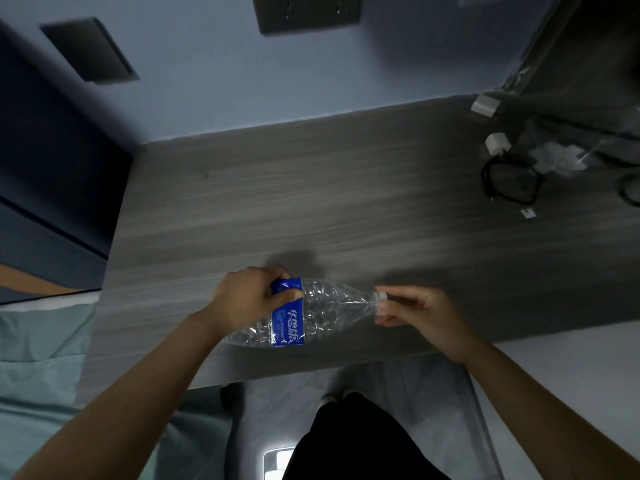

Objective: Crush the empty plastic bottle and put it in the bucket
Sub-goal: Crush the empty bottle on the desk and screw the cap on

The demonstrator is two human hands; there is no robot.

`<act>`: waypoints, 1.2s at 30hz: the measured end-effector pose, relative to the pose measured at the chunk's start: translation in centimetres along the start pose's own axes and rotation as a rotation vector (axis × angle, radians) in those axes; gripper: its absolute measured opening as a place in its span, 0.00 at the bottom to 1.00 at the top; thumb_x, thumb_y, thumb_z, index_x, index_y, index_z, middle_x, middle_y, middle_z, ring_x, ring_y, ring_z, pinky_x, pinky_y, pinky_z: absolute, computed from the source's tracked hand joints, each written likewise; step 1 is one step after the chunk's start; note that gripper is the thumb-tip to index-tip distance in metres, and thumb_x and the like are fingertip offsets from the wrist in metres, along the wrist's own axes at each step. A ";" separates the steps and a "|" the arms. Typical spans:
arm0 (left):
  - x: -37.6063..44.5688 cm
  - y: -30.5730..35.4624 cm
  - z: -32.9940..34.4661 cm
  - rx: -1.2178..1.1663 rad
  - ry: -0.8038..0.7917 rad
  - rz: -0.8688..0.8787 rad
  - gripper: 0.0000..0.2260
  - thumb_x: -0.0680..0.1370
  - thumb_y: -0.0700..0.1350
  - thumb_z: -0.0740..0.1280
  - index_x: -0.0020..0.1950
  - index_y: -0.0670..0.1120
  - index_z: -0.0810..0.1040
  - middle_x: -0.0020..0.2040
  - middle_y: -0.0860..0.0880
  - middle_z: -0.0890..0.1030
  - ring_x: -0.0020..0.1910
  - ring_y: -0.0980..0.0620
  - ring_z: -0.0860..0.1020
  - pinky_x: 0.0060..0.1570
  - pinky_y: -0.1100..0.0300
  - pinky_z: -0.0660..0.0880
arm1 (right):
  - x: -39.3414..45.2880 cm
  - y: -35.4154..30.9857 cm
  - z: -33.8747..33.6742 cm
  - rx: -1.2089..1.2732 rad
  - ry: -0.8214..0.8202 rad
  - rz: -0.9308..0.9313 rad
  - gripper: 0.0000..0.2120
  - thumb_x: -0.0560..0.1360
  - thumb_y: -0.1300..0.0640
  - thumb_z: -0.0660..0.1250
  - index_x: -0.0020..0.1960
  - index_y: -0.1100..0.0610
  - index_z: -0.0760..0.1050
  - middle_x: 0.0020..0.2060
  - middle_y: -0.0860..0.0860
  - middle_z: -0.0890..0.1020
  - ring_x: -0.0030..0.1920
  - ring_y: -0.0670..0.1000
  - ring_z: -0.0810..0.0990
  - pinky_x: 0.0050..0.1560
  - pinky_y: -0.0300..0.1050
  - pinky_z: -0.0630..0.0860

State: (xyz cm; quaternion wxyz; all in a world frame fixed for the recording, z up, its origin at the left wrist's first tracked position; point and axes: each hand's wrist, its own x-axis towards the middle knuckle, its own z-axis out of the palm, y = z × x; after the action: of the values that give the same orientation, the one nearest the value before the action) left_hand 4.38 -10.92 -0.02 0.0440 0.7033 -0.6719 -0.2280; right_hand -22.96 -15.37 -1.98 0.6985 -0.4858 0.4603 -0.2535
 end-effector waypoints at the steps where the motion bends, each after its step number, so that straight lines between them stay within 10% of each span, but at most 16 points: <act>1: 0.0 0.0 0.0 0.017 0.013 0.001 0.15 0.73 0.61 0.62 0.49 0.52 0.74 0.36 0.54 0.78 0.33 0.55 0.75 0.31 0.65 0.65 | 0.0 -0.1 0.2 -0.006 0.001 0.007 0.15 0.70 0.73 0.64 0.54 0.59 0.75 0.26 0.48 0.84 0.28 0.47 0.83 0.33 0.35 0.80; 14: -0.8 -0.8 0.4 0.039 0.168 0.116 0.16 0.72 0.61 0.62 0.49 0.50 0.76 0.35 0.49 0.83 0.33 0.49 0.80 0.34 0.59 0.71 | 0.0 -1.0 1.3 0.083 -0.001 0.157 0.11 0.73 0.64 0.64 0.31 0.60 0.75 0.19 0.50 0.77 0.22 0.47 0.80 0.27 0.37 0.79; 19: -0.7 -1.1 0.4 -0.005 0.097 0.053 0.14 0.73 0.59 0.63 0.50 0.51 0.76 0.38 0.50 0.83 0.34 0.52 0.78 0.35 0.61 0.68 | -0.4 -0.7 1.9 0.073 0.020 0.098 0.03 0.72 0.65 0.65 0.42 0.63 0.77 0.31 0.54 0.80 0.28 0.47 0.82 0.35 0.37 0.81; 23: -0.5 -1.3 -0.1 -0.070 0.001 0.001 0.13 0.73 0.59 0.63 0.50 0.52 0.76 0.39 0.52 0.82 0.37 0.53 0.78 0.38 0.60 0.70 | -1.0 -0.6 2.0 0.010 -0.012 0.004 0.18 0.70 0.73 0.63 0.59 0.66 0.72 0.41 0.58 0.79 0.30 0.45 0.82 0.38 0.35 0.81; 36: -1.0 -1.8 0.1 0.006 0.086 0.092 0.13 0.73 0.57 0.64 0.51 0.50 0.76 0.38 0.49 0.84 0.31 0.56 0.75 0.31 0.64 0.67 | -0.7 -1.2 2.2 0.003 -0.026 0.050 0.08 0.72 0.69 0.64 0.40 0.58 0.78 0.24 0.50 0.83 0.26 0.46 0.82 0.30 0.34 0.79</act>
State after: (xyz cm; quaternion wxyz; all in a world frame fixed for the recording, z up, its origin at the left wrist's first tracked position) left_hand 6.02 -9.74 -0.50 0.0811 0.6811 -0.7016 -0.1933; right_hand -21.17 -14.33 -0.41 0.7114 -0.4761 0.4628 -0.2304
